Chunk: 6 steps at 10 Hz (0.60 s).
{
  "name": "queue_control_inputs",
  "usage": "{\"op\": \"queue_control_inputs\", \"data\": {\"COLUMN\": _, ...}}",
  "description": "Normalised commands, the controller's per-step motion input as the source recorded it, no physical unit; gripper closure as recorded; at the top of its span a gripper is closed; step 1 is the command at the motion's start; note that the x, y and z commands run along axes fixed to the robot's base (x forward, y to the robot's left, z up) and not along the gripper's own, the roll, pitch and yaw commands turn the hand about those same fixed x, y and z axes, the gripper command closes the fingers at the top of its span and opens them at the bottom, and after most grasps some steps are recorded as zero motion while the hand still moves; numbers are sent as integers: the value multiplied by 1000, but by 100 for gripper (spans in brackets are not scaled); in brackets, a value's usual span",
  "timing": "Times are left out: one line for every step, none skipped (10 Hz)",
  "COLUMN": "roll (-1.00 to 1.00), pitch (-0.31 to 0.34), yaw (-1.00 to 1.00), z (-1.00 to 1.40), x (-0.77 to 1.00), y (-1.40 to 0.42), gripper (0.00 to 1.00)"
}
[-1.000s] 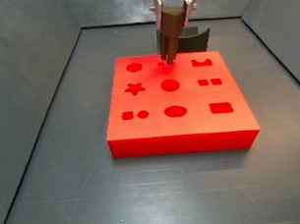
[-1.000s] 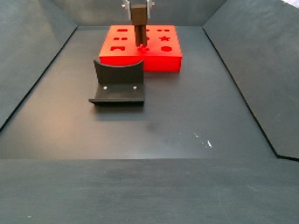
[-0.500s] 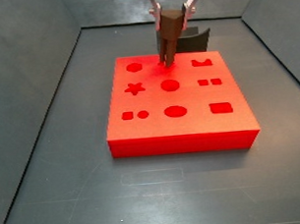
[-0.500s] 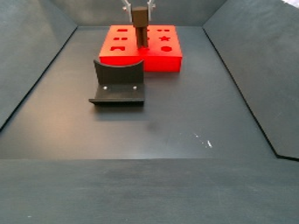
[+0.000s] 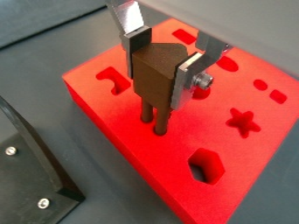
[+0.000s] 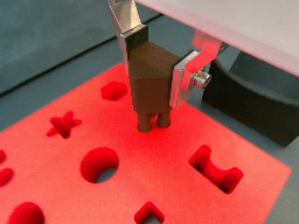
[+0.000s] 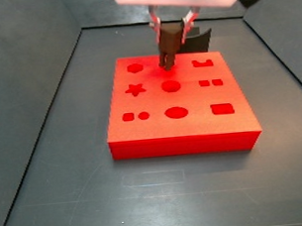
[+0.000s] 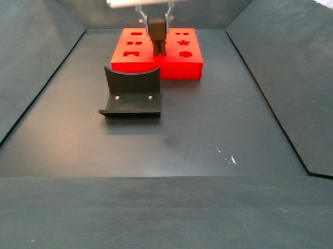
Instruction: Insert the 3 prong object.
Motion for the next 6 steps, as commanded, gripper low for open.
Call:
{"op": "queue_control_inputs", "data": {"roll": -121, "pitch": 0, "yaw": -303, "z": -737, "x": 143, "y": 131, "gripper": 100}}
{"op": "queue_control_inputs", "data": {"roll": -127, "pitch": 0, "yaw": -326, "z": -806, "x": 131, "y": 143, "gripper": 100}}
{"op": "queue_control_inputs", "data": {"roll": -131, "pitch": 0, "yaw": -317, "z": -797, "x": 123, "y": 117, "gripper": 100}}
{"op": "queue_control_inputs", "data": {"roll": -64, "pitch": 0, "yaw": -291, "z": -791, "x": 80, "y": 49, "gripper": 100}}
{"op": "queue_control_inputs", "data": {"roll": 0, "pitch": -1, "yaw": -271, "z": -826, "x": 20, "y": 0, "gripper": 100}}
{"op": "queue_control_inputs", "data": {"roll": 0, "pitch": -74, "yaw": -251, "z": -900, "x": 0, "y": 0, "gripper": 100}}
